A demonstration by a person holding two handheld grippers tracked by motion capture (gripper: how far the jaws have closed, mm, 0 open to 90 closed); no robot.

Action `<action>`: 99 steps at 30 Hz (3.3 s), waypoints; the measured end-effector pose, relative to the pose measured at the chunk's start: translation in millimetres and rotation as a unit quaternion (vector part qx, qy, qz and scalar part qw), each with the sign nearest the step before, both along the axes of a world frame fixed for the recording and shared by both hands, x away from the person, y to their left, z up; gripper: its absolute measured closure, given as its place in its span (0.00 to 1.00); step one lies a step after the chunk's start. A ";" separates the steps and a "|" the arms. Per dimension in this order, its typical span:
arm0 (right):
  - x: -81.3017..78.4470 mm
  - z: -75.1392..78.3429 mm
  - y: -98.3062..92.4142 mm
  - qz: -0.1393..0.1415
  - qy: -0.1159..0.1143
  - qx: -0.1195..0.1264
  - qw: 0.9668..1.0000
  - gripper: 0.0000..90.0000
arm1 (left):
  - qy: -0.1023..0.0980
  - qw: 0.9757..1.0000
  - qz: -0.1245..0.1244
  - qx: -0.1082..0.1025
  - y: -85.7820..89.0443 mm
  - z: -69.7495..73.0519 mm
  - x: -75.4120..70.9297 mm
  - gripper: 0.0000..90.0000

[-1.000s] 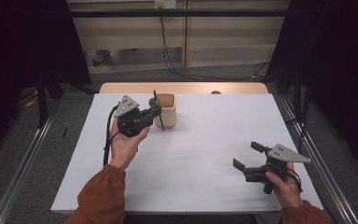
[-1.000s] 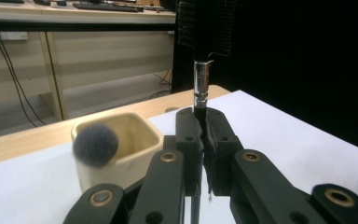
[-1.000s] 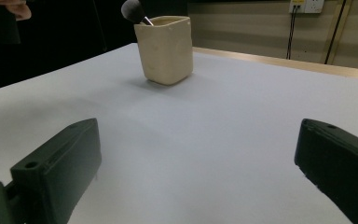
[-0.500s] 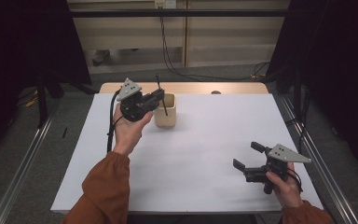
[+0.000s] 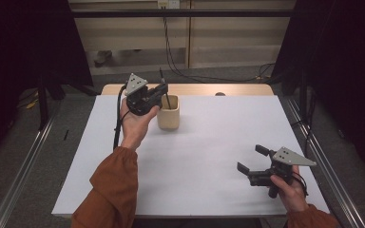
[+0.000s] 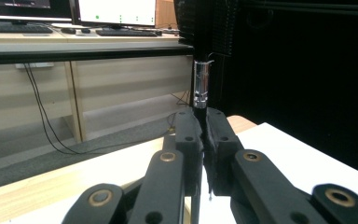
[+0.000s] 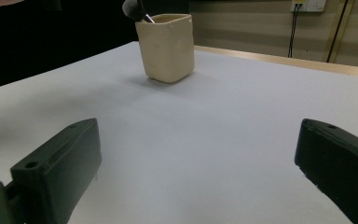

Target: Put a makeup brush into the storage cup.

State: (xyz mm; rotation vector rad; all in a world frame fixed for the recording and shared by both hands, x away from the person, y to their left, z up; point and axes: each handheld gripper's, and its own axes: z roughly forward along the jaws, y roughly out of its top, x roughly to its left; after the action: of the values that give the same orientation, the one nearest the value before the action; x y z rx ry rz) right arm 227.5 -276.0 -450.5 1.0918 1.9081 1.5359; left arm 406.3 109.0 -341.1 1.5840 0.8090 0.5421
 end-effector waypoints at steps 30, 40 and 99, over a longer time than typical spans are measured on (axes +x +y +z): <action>-0.4 -2.2 1.7 0.010 0.002 -0.003 1.000 0.00 | 0.037 0.998 -0.007 0.046 -12.3 -36.4 20.0 0.94; -0.5 -1.9 2.2 0.011 0.002 -0.001 1.000 0.00 | 0.043 0.997 -0.011 0.055 -15.0 -45.3 20.1 0.94; 4.9 -3.3 -3.4 0.004 0.001 0.000 1.000 0.01 | 0.024 0.999 0.007 0.034 16.7 -43.4 4.3 0.01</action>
State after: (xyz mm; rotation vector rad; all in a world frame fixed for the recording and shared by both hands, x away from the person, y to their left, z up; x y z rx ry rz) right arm 232.4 -279.4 -453.8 1.0880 1.9153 1.5403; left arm 410.6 125.7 -384.5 1.6590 0.8454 0.5486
